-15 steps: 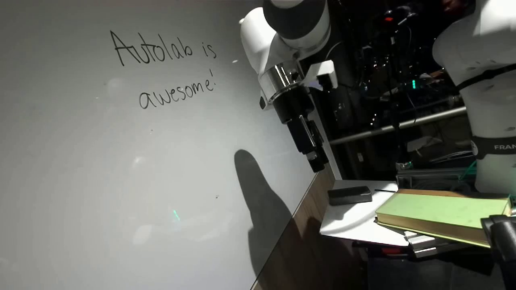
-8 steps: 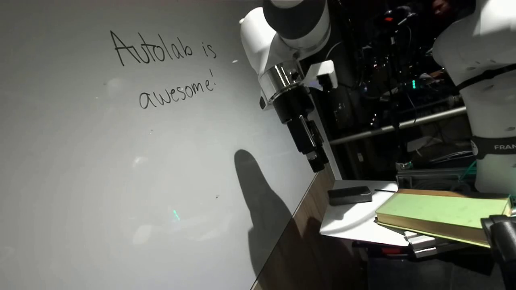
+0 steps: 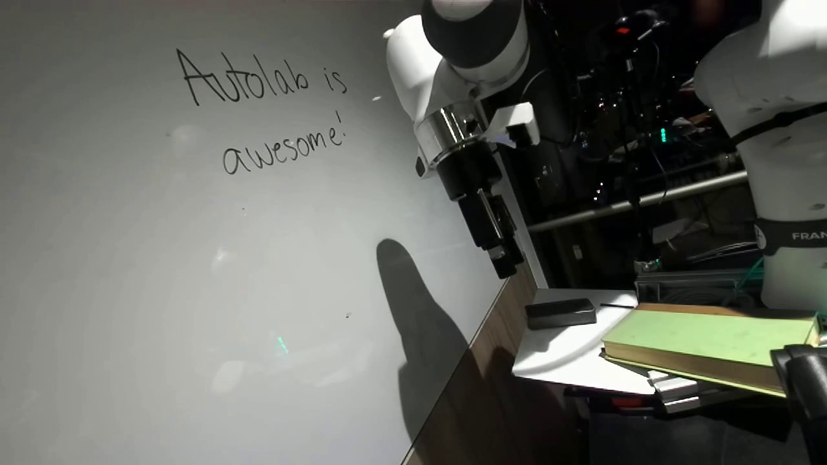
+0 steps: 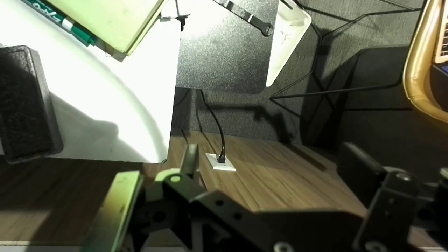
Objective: Use the eraser from the table to wipe the whiteboard.
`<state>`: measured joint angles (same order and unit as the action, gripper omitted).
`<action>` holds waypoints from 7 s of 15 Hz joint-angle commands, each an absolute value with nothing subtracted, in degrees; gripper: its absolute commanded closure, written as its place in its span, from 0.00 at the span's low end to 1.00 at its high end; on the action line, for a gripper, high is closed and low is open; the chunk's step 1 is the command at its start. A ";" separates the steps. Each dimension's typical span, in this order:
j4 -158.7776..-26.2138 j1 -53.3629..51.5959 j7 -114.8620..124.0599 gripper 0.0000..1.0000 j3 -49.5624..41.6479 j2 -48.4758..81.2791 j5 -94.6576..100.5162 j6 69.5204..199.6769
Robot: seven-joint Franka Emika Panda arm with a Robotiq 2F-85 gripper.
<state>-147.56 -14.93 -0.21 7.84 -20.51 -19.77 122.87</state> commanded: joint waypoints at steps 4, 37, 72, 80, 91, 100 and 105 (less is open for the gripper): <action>-149.36 -9.31 -6.29 0.00 5.67 -18.66 -11.44 131.50; -158.87 1.26 -17.12 0.28 -1.22 1.52 11.24 157.82; -112.07 -0.65 15.72 0.71 5.98 -16.03 1.95 135.54; -105.39 -2.51 22.26 0.71 11.42 -13.16 2.35 133.82; -99.84 -9.03 38.34 0.71 24.60 -1.32 16.03 141.43; -98.13 -12.66 32.33 0.71 18.90 2.01 23.86 139.65; -103.24 -11.57 30.49 0.71 16.85 -2.56 24.76 138.27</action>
<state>-102.81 -14.27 33.76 21.21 -2.36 21.00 136.26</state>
